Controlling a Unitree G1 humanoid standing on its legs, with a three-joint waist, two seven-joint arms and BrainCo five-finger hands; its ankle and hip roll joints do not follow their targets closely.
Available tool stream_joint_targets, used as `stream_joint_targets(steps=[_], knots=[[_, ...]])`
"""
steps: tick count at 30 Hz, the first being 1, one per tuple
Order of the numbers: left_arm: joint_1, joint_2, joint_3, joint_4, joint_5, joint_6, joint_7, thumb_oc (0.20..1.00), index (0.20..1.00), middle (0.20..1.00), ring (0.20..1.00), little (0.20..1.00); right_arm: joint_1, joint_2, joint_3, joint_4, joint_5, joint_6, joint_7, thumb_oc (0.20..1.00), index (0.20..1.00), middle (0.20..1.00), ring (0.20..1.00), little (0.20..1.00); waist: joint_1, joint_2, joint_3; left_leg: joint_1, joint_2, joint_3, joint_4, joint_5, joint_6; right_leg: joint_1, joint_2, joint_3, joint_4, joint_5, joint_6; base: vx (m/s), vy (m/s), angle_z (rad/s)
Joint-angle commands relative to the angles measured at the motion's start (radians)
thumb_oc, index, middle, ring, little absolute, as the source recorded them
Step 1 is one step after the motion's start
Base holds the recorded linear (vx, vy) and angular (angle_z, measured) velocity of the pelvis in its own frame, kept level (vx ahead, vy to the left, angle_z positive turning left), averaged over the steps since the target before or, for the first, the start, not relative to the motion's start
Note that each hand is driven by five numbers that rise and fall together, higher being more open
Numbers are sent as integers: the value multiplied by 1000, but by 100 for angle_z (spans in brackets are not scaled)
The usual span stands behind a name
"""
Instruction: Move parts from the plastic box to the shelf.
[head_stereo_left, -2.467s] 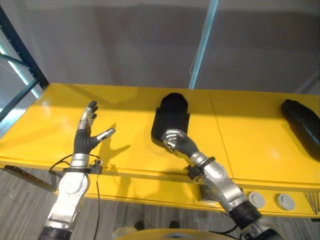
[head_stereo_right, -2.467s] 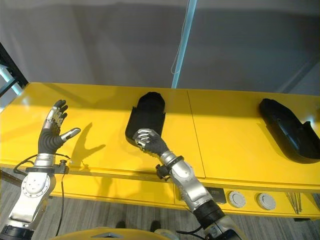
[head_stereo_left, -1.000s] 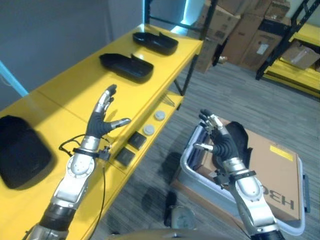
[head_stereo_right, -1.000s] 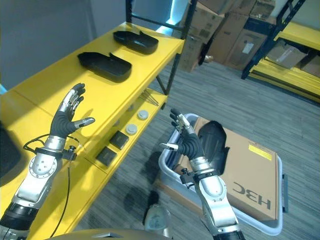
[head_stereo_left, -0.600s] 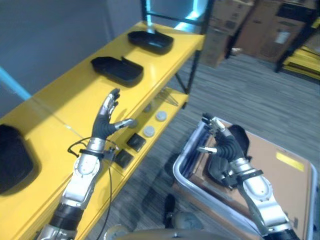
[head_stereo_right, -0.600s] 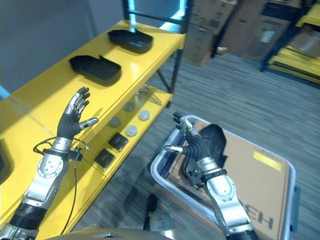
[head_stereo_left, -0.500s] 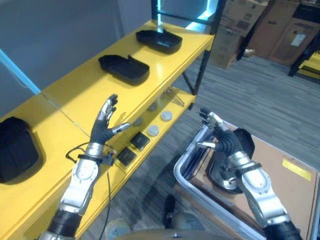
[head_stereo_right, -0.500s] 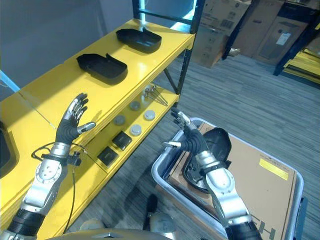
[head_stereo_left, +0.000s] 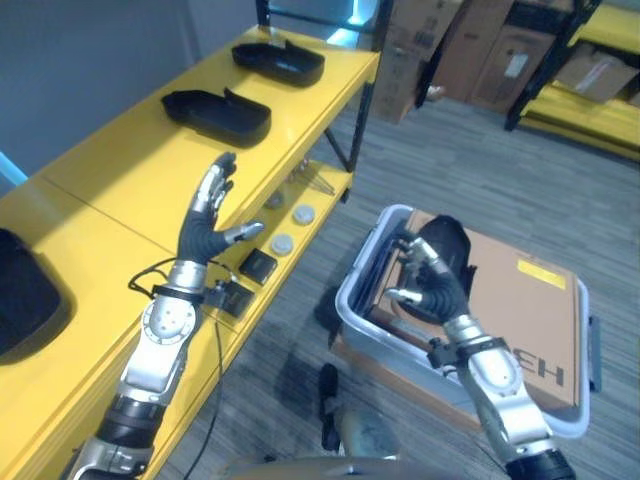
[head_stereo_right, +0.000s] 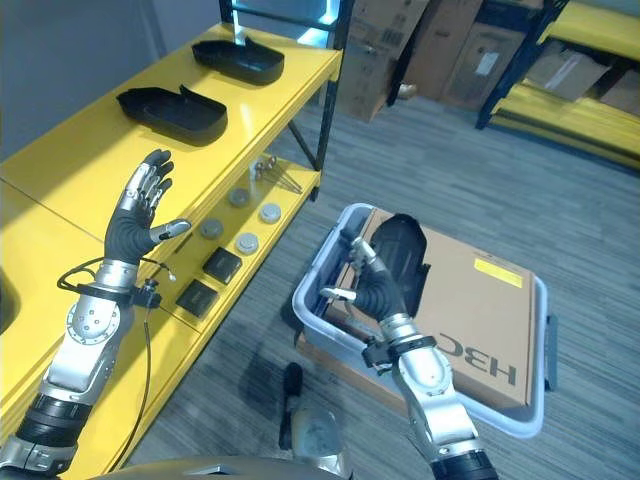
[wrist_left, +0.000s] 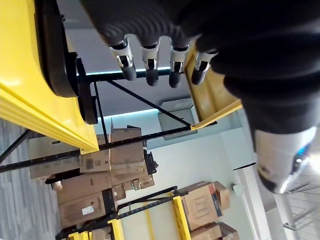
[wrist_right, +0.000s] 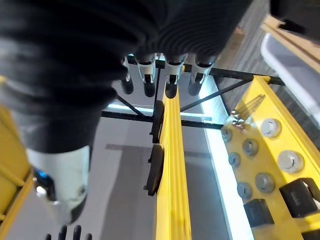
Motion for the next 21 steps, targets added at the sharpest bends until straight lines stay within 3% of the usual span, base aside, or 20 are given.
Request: stream_joint_targets(steps=[1, 2, 3, 4, 7, 9, 13, 15, 17, 21], knots=[[9, 38, 5, -26, 27, -42, 11, 1000, 1000, 1000, 1000, 1000, -61, 4, -6, -54, -19, -48, -1, 1000, 1000, 1000, 1000, 1000, 41, 5, -5, 36, 28, -9, -90, -23, 12, -15, 19, 38, 84, -58, 102, -287, 134, -3], [6, 37, -1, -17, 26, -39, 7, 1000, 1000, 1000, 1000, 1000, -56, 7, -10, -55, -31, -50, -5, 1000, 1000, 1000, 1000, 1000, 34, 1, 5, 38, 24, 0, -105, -7, 16, -34, 19, 46, 109, -40, 126, -197, 89, -34], [4, 37, -2, -15, 25, -40, 7, 1000, 1000, 1000, 1000, 1000, -56, 7, -10, -56, -32, -49, -5, 1000, 1000, 1000, 1000, 1000, 36, 0, 6, 39, 21, 2, -109, -3, 17, -38, 17, 49, 113, -40, 127, -312, 67, -41], [-11, 38, -23, 4, 16, -37, -3, 1000, 1000, 1000, 1000, 1000, -34, 22, -25, -67, -34, -53, -11, 1000, 1000, 1000, 1000, 1000, 19, -3, 18, 33, 25, 19, -144, 35, 19, -64, 24, 80, 145, -47, 150, -284, 29, -36], [-32, 42, -45, 14, -6, -31, -18, 1000, 1000, 1000, 1000, 1000, 1, 29, -45, -67, -49, -60, -27, 1000, 1000, 1000, 1000, 1000, 11, 15, 19, 16, 50, 48, -139, 38, 22, -45, 2, 91, 177, -116, 110, -250, -34, -35], [-36, 44, -50, 14, -18, -29, -24, 1000, 1000, 1000, 1000, 1000, 12, 34, -50, -60, -59, -58, -30, 1000, 1000, 1000, 1000, 1000, 5, 20, 14, -2, 62, 66, -127, 43, 27, -29, -27, 101, 191, -130, 91, -148, -81, -37], [-48, 37, -61, 24, -30, -24, -25, 1000, 1000, 1000, 1000, 1000, 25, 32, -77, -47, -84, -49, -39, 1000, 1000, 1000, 1000, 1000, 2, 21, -12, -14, 71, 90, -118, 36, 32, 25, -61, 186, 148, -127, 97, -5, -137, -71], [-49, 33, -67, 28, -31, -22, -19, 1000, 1000, 1000, 1000, 1000, 18, 31, -86, -32, -93, -47, -55, 1000, 1000, 1000, 1000, 1000, 7, 16, -26, -12, 75, 107, -119, 31, 25, 48, -75, 198, 90, -120, 107, 85, -155, -61], [-39, 36, -62, 34, -21, -20, -21, 1000, 1000, 1000, 1000, 1000, 2, 28, -91, -17, -122, -40, -73, 1000, 1000, 1000, 1000, 1000, 20, 2, -44, -4, 83, 140, -118, 25, 12, 81, -74, 166, 16, -117, 114, 138, -254, -44], [-9, 24, -44, 43, -58, -12, -28, 1000, 1000, 1000, 1000, 1000, -6, 10, -84, 21, -134, -26, -77, 1000, 1000, 1000, 1000, 1000, 37, 1, -75, 28, 164, 185, -101, 17, -38, 134, -25, 162, -28, -135, 98, 205, -340, -48]])
